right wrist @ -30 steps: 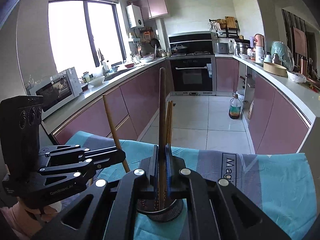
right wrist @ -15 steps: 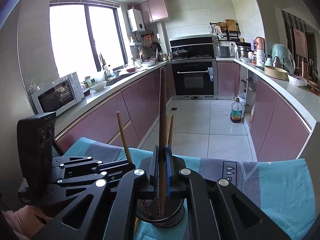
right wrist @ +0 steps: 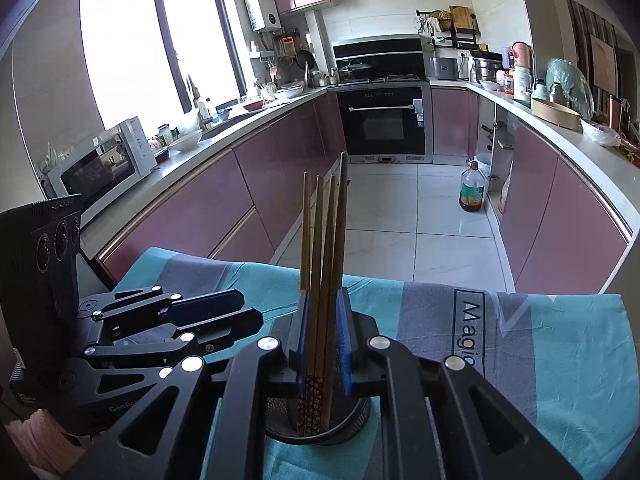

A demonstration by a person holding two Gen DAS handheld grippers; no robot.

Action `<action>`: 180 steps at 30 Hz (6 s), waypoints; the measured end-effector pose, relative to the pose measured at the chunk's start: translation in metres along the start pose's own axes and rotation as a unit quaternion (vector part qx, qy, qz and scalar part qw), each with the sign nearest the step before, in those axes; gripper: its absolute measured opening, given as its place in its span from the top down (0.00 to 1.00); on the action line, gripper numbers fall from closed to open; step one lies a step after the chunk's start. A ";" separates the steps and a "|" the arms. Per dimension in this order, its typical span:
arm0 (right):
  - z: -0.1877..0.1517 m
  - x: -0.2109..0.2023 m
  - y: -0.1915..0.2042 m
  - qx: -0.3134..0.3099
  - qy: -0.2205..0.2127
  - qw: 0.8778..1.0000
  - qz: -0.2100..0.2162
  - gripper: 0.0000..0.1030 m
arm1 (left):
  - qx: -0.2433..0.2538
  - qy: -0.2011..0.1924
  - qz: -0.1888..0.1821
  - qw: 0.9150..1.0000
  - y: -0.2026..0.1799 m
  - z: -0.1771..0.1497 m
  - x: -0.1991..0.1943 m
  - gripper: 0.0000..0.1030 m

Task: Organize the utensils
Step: 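Open both grippers to release the chopsticks inside the mesh cup, then move both open grippers back to the pile and close the left gripper on a chopstick, then close the right gripper on a chopstick in the pile while the left gripper holds its chopstick, then lift both grippers' chopsticks upright over the mesh cup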

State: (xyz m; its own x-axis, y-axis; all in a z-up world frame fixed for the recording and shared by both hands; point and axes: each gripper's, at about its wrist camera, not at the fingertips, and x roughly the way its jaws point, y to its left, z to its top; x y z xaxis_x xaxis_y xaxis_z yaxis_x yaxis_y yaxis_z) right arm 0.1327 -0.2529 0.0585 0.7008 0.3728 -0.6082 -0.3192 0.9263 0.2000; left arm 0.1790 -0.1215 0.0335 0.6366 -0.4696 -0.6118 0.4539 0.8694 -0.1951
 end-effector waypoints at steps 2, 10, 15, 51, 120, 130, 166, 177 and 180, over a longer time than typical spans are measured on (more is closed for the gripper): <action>-0.001 -0.004 0.000 0.001 -0.007 1.000 0.001 0.77 | 0.003 -0.010 0.009 1.000 0.002 -0.003 -0.007 0.65; -0.017 -0.043 0.016 -0.016 -0.053 0.998 0.029 0.65 | 0.006 -0.035 0.074 0.997 0.025 -0.029 -0.044 0.50; -0.037 -0.056 0.032 -0.035 -0.054 0.996 0.055 0.59 | -0.023 -0.006 0.132 0.991 0.064 -0.056 -0.052 0.49; -0.134 0.015 0.048 0.008 0.099 0.993 0.067 0.58 | -0.064 0.109 0.135 0.983 0.064 -0.169 -0.030 0.92; -0.119 0.056 0.060 -0.010 0.106 0.994 0.015 0.95 | -0.020 0.116 0.125 0.985 0.041 -0.143 0.010 0.93; -0.119 0.030 0.061 -0.013 0.080 0.996 0.040 0.95 | -0.030 0.099 0.115 0.988 0.040 -0.141 -0.004 0.93; -0.096 -0.038 0.057 -0.004 -0.010 0.998 0.063 0.95 | -0.050 0.012 0.044 0.998 0.039 -0.115 -0.096 0.93; -0.081 -0.063 0.044 0.001 -0.055 0.997 0.061 0.95 | -0.050 -0.023 0.012 0.998 0.034 -0.098 -0.127 0.93; -0.078 -0.069 0.042 -0.002 -0.067 0.996 0.059 0.95 | -0.050 -0.033 0.006 0.998 0.032 -0.093 -0.135 0.93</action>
State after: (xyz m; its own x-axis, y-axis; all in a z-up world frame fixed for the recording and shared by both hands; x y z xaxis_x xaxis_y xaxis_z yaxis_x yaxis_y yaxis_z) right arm 0.0211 -0.2438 0.0495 0.7365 0.4840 -0.4725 -0.4076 0.8750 0.2610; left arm 0.0494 -0.0160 0.0384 0.6826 -0.4657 -0.5632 0.3836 0.8843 -0.2662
